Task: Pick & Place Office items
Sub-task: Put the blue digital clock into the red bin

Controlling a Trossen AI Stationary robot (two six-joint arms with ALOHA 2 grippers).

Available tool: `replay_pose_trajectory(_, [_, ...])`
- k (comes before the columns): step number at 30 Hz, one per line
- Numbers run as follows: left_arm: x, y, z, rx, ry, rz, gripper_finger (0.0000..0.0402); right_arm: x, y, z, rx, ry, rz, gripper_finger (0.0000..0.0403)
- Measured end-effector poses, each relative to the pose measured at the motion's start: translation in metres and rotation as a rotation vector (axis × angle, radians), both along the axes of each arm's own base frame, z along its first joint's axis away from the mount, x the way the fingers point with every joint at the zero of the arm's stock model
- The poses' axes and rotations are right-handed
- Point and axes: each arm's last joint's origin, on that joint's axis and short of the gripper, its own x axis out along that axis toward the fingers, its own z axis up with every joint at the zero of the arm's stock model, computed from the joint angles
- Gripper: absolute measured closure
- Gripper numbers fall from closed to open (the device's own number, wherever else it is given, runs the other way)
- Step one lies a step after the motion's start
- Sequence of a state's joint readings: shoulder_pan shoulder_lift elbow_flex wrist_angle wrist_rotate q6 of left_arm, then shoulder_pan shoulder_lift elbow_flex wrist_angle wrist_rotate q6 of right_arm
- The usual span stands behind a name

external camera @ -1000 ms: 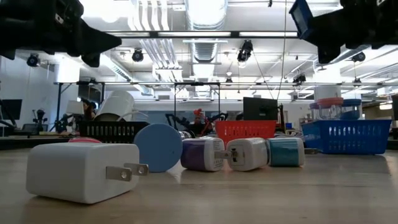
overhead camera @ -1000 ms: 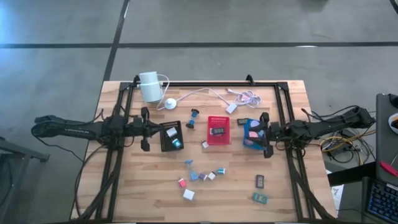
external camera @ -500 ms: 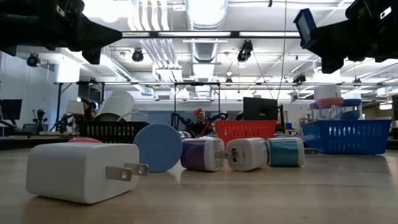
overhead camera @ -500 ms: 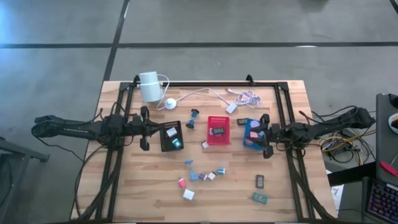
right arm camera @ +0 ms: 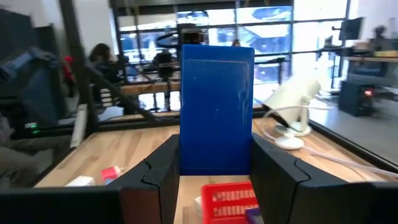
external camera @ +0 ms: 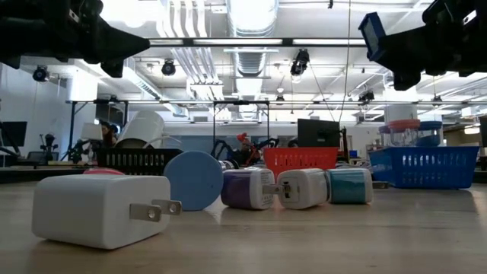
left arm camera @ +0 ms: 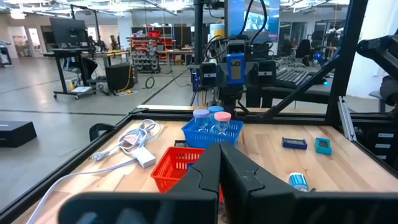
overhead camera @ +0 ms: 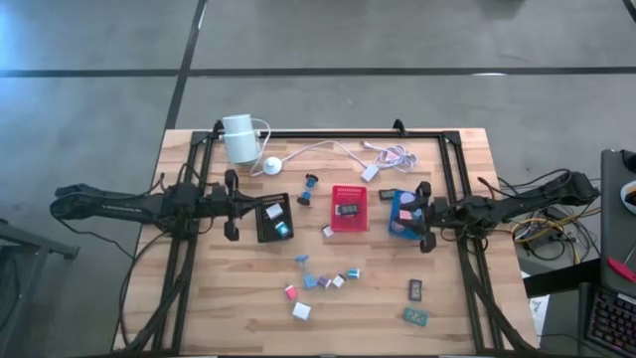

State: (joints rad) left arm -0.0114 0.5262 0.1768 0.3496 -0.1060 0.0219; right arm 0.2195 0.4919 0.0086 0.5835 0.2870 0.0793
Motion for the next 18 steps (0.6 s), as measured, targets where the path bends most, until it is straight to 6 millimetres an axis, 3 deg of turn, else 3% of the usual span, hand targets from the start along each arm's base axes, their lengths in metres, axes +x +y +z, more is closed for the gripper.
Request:
replay_pose_trajectory(7, [0.000, 0.000, 0.000, 0.021, 0.001, 0.000, 0.0394, 0.003, -0.001, 0.008, 0.019, 0.026, -0.056, 0.0256])
replay_pose_trajectory(18, [0.000, 0.001, 0.001, 0.027, -0.006, 0.025, 0.0394, 0.041, 0.001, 0.074, -0.031, 0.402, -0.234, 0.0256])
